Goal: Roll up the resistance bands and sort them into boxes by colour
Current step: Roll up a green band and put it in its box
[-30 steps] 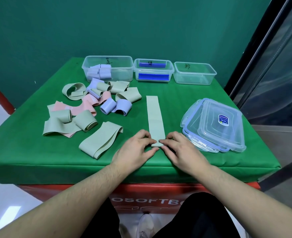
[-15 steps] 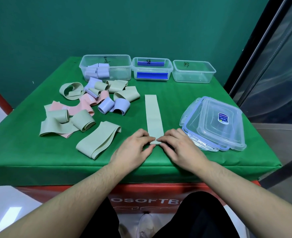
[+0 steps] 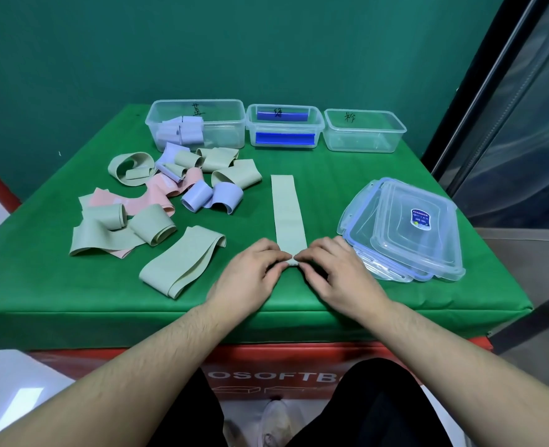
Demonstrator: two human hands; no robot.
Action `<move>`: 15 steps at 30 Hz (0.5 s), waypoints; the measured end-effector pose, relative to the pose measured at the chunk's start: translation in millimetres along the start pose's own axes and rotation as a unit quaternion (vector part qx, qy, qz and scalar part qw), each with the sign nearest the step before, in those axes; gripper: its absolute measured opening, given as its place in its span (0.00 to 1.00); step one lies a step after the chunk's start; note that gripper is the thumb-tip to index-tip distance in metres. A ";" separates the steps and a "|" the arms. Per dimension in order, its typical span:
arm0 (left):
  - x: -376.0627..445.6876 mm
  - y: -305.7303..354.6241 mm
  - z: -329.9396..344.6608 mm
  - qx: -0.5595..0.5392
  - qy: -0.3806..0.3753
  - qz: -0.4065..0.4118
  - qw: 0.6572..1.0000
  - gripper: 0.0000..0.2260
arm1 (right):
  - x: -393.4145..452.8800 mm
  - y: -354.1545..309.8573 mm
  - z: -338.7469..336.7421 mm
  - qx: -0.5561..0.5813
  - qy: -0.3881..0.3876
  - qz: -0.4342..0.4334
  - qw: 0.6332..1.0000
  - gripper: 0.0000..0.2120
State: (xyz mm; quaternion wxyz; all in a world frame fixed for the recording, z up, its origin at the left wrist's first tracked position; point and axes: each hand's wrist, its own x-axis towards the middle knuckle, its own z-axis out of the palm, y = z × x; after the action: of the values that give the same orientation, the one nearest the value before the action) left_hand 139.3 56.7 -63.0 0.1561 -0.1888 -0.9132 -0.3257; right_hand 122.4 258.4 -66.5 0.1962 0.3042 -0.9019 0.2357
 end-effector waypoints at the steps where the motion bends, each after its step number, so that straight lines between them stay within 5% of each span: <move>1: 1.0 0.0 0.2 -0.004 0.004 -0.002 1.000 0.08 | -0.2 0.2 0.5 -0.005 0.001 0.002 1.000 0.08; 15: 10.6 3.3 -0.7 0.033 -0.008 -0.002 0.999 0.09 | 5.0 4.9 6.6 -0.019 -0.007 0.031 0.999 0.12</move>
State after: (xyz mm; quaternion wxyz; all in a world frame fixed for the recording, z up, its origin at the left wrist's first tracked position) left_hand 131.6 61.3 -56.4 0.1546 -0.1840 -0.9251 -0.2939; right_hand 114.1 255.9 -70.8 0.1880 0.2743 -0.9164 0.2226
